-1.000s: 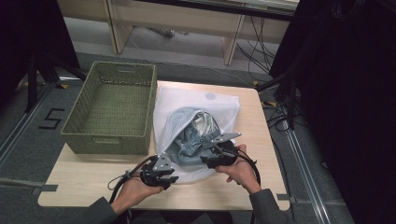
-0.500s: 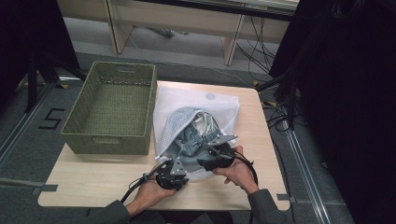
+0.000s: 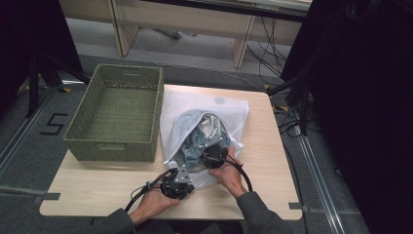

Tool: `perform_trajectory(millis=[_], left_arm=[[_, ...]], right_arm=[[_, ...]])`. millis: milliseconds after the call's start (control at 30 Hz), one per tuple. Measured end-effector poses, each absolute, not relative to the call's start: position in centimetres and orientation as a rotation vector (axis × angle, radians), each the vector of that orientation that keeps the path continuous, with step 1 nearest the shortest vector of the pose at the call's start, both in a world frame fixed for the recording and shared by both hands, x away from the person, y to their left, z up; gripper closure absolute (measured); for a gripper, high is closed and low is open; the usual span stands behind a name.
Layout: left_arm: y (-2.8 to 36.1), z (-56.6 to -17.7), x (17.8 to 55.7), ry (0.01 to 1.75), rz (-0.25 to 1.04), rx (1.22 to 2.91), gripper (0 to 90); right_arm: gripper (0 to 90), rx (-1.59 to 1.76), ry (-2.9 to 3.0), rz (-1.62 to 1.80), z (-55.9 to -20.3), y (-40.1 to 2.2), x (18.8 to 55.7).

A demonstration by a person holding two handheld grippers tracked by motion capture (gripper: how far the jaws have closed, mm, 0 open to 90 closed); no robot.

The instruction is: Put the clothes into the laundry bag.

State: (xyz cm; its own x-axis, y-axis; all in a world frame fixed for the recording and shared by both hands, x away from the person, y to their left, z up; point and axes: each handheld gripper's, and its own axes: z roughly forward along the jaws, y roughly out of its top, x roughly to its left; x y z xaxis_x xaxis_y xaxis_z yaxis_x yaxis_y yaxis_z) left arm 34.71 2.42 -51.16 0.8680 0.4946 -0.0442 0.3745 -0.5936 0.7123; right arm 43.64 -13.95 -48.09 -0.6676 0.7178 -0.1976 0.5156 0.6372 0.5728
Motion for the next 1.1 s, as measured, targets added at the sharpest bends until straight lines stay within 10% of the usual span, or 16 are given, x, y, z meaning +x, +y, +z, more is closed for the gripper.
perform_trajectory(millis=[300, 600, 1100], left_arm=[[2.6, -51.1, 34.5, 0.627, 0.186, 2.286, 89.1], [3.3, -50.5, 34.7, 0.57, 0.12, 2.375, 86.6], [-2.0, -50.5, 35.8, 0.536, 0.285, 2.283, 53.7]], right_arm=[[83.3, 1.093, 2.328, 0.833, -47.6, -12.7, 47.2], [57.1, 1.097, 2.389, 1.113, -43.4, -18.1, 46.2], [42.8, 1.077, 2.537, 0.924, -45.8, -19.0, 44.1]])
